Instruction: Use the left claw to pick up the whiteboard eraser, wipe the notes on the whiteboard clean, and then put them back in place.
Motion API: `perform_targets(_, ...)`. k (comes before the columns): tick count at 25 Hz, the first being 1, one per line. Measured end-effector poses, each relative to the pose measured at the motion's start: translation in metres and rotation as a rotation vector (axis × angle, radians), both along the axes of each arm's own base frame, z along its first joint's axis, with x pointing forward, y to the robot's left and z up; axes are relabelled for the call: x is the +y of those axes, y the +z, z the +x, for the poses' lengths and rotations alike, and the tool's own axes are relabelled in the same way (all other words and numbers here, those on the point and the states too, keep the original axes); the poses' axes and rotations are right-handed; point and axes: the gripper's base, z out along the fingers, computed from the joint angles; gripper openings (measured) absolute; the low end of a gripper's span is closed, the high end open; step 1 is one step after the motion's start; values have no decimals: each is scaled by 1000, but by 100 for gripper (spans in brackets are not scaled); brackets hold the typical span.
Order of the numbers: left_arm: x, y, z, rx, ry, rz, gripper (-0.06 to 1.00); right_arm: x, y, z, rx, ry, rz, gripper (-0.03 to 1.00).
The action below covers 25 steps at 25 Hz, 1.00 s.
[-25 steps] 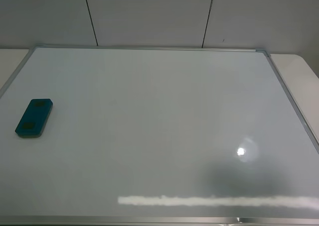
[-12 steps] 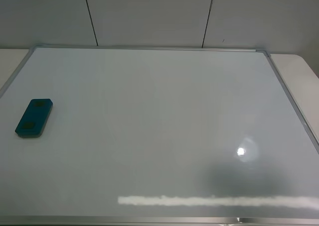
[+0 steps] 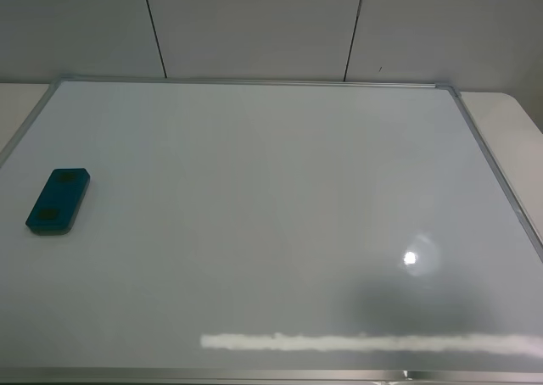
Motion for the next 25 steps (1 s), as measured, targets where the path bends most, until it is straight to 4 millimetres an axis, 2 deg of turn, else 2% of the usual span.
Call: perform_targets(25, 0, 0, 0, 0, 0, -1, 99, 0, 0, 0, 0, 0, 0, 99)
